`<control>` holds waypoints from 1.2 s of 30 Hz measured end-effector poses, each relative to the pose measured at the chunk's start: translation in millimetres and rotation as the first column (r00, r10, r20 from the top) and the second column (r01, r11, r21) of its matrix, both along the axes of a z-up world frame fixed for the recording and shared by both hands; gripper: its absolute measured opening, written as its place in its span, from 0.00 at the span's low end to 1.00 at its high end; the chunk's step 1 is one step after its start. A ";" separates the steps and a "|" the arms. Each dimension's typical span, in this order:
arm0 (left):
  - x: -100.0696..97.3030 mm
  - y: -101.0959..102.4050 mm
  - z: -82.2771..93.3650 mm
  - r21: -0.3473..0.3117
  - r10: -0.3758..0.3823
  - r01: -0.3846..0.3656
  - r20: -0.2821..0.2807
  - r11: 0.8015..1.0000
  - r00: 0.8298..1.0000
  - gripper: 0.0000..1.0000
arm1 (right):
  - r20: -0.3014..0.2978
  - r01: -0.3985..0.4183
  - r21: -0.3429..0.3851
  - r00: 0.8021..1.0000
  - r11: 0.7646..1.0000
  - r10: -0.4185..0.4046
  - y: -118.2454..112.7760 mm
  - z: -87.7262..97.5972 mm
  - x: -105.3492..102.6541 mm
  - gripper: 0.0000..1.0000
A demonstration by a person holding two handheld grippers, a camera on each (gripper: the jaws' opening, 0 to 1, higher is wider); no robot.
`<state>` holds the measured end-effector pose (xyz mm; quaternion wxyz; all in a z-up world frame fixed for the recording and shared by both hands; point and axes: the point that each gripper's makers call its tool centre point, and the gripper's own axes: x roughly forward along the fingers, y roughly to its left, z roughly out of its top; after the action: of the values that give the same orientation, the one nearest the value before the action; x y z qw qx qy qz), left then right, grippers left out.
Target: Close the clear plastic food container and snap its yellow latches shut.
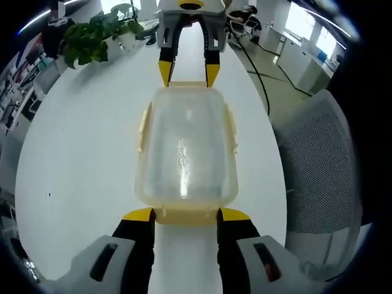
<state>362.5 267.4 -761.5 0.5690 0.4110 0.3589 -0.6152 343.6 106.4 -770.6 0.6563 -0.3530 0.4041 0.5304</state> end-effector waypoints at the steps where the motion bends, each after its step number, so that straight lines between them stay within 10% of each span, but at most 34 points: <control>1: -0.6 -1.3 -0.4 -0.001 -0.001 0.001 -0.001 1.000 1.000 0.39 | -0.001 0.000 -0.001 1.000 1.000 0.000 -0.9 0.2 -1.4 0.39; 36: -1.2 -19.5 -15.8 0.022 -0.002 0.003 -0.015 1.000 1.000 0.39 | -0.013 0.003 -0.041 1.000 0.999 -0.003 -18.7 -10.2 -1.2 0.39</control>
<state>361.3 247.9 -777.3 0.5610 0.4129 0.3694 -0.6152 342.5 87.7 -780.8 0.6472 -0.3621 0.4196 0.5234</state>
